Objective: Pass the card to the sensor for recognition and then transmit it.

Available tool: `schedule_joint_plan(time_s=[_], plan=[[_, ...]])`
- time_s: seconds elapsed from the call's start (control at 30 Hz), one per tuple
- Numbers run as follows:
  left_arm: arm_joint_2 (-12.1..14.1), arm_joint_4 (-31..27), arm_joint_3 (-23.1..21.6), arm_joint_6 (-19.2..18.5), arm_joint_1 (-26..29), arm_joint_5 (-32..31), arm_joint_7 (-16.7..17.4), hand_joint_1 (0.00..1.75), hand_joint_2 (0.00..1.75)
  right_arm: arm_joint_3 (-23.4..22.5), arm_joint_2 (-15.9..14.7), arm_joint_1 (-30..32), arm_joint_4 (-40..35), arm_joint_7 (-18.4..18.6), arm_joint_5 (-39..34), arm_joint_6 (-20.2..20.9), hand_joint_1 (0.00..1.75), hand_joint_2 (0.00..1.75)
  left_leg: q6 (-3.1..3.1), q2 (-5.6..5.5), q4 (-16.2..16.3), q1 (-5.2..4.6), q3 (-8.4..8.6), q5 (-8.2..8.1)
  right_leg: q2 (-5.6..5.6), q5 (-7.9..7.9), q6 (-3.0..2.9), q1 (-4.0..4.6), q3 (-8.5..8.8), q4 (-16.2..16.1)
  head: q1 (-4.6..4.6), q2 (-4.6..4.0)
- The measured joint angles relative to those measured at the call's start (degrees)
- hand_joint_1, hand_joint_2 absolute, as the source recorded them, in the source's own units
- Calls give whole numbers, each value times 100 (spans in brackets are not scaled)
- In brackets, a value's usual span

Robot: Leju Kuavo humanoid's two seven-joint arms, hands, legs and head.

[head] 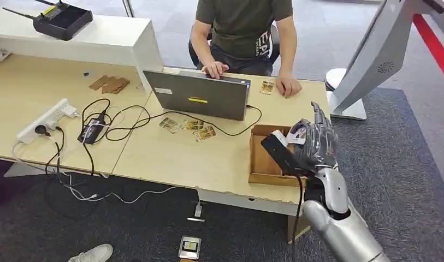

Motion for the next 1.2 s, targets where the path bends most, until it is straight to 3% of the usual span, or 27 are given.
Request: schedule_joint_plan(time_s=[0.37,1.1,1.13,1.2], plan=[[-83,4,-81,-195,-187,-358,120,0,175,258,136,-590,409,293,-157,155,175,175,0,-1,0,0,0,-1,0,0,0,0,-1,-1,0,0],[-195,142,-72,-324,-286,-916,181,0,175,415,275,-671,752,326,48,162,175,175,0,1,0,0,1,-1,0,0,0,0,-1,-1,0,0],[-197,146,-72,-324,-286,-927,181,0,175,415,280,-671,765,324,50,160,9,175,0,1,0,0,1,0,0,0,0,0,-1,0,0,0],[-201,160,-70,-323,-286,-951,181,0,175,415,297,-669,783,321,55,160,0,175,0,1,0,0,1,0,0,0,0,0,-2,0,0,0]])
